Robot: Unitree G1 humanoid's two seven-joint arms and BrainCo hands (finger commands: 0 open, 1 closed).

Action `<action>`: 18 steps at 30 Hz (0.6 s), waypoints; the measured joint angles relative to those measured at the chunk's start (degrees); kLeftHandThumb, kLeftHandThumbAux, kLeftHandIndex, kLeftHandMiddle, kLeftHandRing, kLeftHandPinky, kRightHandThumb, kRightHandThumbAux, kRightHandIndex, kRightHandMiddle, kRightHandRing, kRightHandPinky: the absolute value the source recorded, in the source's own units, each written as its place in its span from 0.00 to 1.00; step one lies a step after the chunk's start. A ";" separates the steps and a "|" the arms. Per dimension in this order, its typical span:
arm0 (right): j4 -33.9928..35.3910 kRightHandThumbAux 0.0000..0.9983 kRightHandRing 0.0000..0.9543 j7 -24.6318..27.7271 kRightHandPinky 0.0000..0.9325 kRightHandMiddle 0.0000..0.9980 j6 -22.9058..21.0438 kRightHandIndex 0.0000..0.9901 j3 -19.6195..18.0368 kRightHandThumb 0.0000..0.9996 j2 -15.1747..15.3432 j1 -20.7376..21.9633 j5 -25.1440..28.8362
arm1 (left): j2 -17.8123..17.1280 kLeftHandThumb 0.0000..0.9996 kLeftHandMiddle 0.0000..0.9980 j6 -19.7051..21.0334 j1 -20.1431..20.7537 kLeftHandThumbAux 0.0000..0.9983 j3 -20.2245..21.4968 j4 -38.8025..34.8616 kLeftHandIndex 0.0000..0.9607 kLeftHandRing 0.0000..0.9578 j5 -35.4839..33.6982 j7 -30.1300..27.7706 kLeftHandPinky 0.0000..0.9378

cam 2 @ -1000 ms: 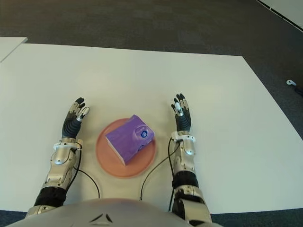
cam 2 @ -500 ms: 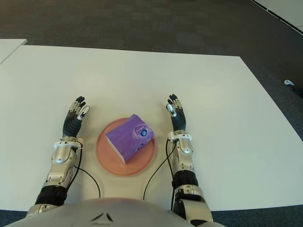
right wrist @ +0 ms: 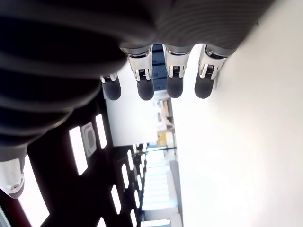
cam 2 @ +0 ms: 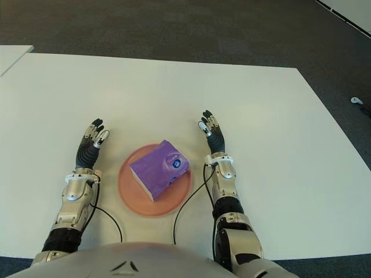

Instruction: Put the tissue paper into the plate.

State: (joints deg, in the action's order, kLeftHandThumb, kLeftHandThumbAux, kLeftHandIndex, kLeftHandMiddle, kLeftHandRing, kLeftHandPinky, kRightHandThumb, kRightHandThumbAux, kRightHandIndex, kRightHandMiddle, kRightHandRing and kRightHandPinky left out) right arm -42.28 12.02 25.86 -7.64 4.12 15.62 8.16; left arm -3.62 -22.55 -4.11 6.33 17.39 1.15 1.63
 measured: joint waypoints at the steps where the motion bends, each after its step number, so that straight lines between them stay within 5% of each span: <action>1: 0.34 0.48 0.00 -0.24 0.00 0.00 0.16 0.00 0.22 0.00 0.12 -0.39 -0.52 | 0.00 0.37 0.00 0.00 -0.02 0.41 0.01 -0.01 0.00 0.00 -0.03 0.00 0.00; 18: 5.39 0.48 0.00 -4.92 0.00 0.00 0.57 0.00 3.61 0.00 0.94 -4.16 -6.18 | -0.02 0.38 0.00 0.76 -0.29 0.41 0.12 -0.67 0.00 0.00 -0.20 0.00 0.00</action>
State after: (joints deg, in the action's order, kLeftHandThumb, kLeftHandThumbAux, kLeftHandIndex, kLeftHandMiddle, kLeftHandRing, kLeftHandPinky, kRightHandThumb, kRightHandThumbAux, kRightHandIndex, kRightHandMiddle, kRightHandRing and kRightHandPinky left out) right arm -36.89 7.09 26.42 -4.03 5.07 11.46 1.98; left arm -3.65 -21.79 -4.40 6.45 16.72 0.96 1.63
